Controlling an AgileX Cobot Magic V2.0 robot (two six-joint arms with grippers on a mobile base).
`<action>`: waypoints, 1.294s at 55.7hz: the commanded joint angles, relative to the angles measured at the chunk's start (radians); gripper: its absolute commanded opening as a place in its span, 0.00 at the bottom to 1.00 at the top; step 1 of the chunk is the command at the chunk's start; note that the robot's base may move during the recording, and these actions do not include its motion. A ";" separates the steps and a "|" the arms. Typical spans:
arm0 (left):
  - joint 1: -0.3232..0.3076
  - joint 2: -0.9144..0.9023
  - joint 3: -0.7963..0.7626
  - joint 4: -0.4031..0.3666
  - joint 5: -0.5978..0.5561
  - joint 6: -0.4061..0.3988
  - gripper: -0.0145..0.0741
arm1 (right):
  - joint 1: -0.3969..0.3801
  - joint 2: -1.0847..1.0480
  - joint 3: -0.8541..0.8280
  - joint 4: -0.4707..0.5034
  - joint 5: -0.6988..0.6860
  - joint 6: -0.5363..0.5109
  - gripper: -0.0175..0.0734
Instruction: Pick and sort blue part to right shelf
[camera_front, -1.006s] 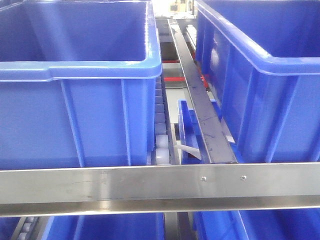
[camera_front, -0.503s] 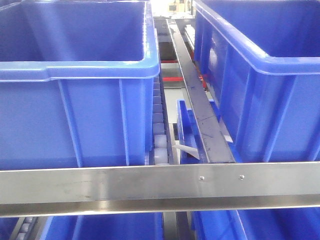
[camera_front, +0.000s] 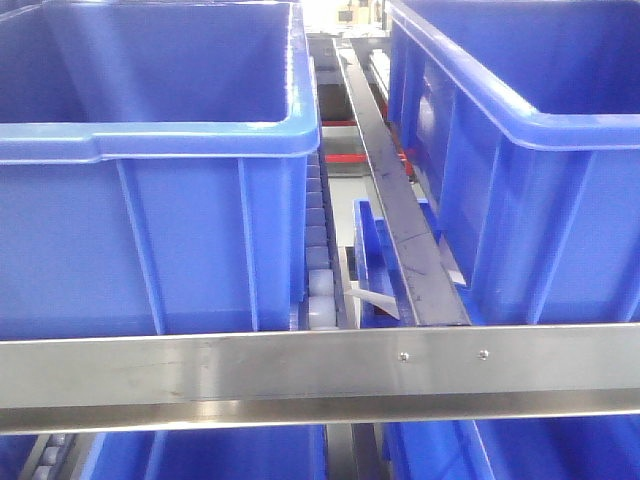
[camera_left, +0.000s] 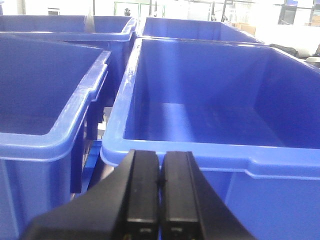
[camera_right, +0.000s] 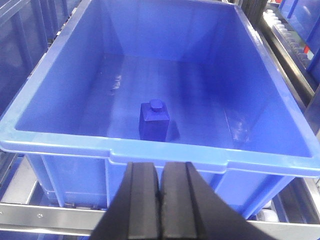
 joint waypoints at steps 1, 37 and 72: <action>0.002 -0.024 0.031 -0.011 -0.088 -0.002 0.30 | -0.003 0.011 -0.014 0.005 -0.102 0.010 0.23; 0.002 -0.024 0.031 -0.011 -0.088 -0.002 0.30 | -0.005 -0.184 0.450 0.018 -0.546 0.112 0.23; 0.002 -0.022 0.031 -0.011 -0.088 -0.002 0.30 | -0.005 -0.184 0.450 0.018 -0.543 0.112 0.23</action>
